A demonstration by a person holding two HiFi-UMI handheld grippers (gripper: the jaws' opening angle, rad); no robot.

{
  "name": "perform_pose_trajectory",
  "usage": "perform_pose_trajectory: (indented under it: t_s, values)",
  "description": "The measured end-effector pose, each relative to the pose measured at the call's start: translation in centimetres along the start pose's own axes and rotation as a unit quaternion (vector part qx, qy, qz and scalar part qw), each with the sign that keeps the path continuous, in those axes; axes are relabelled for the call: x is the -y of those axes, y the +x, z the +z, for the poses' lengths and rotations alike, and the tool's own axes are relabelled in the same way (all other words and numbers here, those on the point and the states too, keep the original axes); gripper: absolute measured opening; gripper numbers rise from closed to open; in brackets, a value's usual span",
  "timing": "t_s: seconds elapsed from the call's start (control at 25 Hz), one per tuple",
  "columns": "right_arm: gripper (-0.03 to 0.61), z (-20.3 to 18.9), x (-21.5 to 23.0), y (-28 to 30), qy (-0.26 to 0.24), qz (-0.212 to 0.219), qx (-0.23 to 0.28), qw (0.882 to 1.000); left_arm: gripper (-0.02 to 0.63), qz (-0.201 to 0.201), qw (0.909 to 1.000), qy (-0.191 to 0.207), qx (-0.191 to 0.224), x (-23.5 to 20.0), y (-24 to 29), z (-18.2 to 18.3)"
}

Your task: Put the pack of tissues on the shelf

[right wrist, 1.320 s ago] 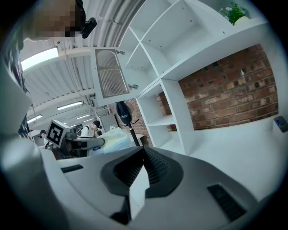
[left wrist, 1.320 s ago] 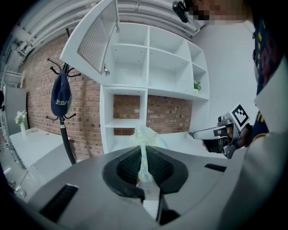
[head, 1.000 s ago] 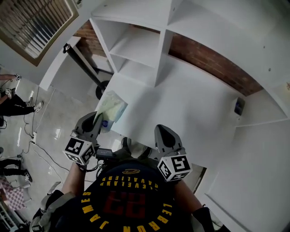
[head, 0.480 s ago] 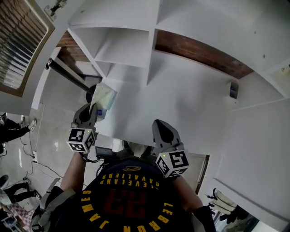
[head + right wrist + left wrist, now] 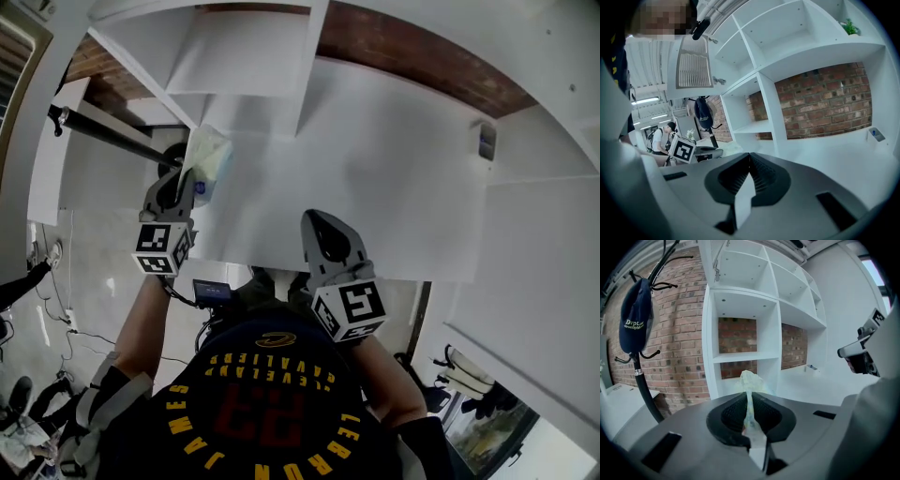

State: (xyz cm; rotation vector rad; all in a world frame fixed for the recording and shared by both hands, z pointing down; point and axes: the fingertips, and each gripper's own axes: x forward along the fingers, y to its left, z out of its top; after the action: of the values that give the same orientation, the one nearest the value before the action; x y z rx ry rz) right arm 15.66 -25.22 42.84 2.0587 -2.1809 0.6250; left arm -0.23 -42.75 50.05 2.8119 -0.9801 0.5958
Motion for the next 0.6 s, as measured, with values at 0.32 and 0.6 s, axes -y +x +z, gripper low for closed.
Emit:
perform_pose_trajectory:
  t_s: [0.32, 0.6]
  values:
    - [0.009, -0.9, 0.6, 2.9, -0.013, 0.005, -0.007, 1.000, 0.029, -0.018, 0.9988, 0.044, -0.008, 0.4, 5.0, -0.4]
    - [0.009, -1.3, 0.3, 4.9, -0.025, 0.002, -0.015, 1.000, 0.029, -0.027, 0.9971, 0.069, -0.013, -0.1, 10.6, -1.3]
